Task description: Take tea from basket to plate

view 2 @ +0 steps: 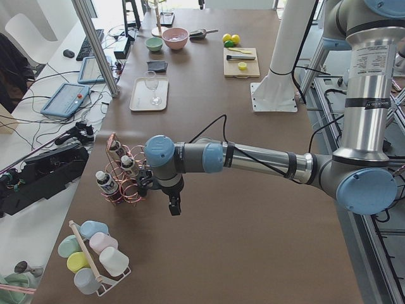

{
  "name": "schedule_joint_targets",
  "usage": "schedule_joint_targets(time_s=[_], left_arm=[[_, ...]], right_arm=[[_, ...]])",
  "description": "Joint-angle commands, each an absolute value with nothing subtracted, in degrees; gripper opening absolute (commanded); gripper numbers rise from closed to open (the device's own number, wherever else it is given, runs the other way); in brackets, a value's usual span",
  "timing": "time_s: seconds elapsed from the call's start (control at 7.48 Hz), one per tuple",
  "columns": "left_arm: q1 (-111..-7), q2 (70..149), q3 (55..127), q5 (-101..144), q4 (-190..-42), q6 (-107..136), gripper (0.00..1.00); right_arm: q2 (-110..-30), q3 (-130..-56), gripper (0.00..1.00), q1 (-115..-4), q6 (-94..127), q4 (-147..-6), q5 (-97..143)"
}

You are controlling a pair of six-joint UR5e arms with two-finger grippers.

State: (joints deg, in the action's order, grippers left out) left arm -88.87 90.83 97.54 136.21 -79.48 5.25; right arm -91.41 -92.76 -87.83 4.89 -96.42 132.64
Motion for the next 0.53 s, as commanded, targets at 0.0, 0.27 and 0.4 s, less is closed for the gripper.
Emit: schedule_joint_targets(time_s=[0.0,0.27,0.4], left_arm=[[-89.4,95.2,101.2,138.6,-70.1,32.0,0.98],[-88.8,98.9,100.5,140.2,-70.6,55.1,0.98],[-88.9,99.1,100.0,140.3,-70.3,56.6,0.98]], right_arm=[[-91.8,-93.6,1.0,-87.8,4.7,-96.2,131.0],[-91.2,-91.0,1.0,-86.7,1.6,-96.1,131.6],[-91.0,-89.8,1.0,-86.5,1.8,-96.1,131.6]])
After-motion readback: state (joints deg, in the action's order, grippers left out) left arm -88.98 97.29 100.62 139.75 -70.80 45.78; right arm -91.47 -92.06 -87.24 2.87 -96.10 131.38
